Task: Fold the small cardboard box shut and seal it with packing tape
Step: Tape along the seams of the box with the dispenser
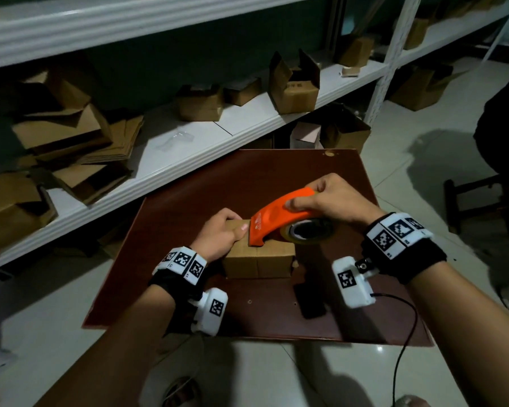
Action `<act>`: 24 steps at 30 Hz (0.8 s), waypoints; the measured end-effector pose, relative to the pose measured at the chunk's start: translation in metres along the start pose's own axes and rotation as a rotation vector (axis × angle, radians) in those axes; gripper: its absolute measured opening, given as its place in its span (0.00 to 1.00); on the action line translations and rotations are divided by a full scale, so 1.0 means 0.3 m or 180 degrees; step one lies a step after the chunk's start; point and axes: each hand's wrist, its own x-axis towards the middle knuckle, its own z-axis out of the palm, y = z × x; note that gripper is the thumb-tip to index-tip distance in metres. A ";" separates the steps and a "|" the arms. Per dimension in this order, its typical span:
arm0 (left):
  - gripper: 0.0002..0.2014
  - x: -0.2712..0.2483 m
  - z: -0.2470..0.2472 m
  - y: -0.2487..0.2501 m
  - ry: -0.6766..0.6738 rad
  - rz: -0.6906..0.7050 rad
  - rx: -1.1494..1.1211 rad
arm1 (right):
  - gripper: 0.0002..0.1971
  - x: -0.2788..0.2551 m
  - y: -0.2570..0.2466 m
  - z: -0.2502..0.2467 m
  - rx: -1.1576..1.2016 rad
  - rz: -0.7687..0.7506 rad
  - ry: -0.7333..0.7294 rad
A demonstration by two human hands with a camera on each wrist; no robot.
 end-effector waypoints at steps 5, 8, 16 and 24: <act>0.19 -0.052 0.025 0.083 0.0206 0.0752 0.0871 | 0.15 0.008 -0.006 0.003 -0.0114 0.0060 0.0069; 0.36 -0.099 0.031 0.130 -0.0453 0.0940 0.1026 | 0.14 0.009 -0.003 0.002 -0.0081 0.0062 0.0057; 0.52 -0.099 0.102 0.122 0.0061 0.0842 0.1532 | 0.31 0.005 0.001 0.001 -0.0174 0.0005 0.0037; 0.67 -0.110 0.105 0.111 0.0135 0.1081 0.1464 | 0.30 0.014 -0.002 -0.003 -0.0296 0.0083 0.0082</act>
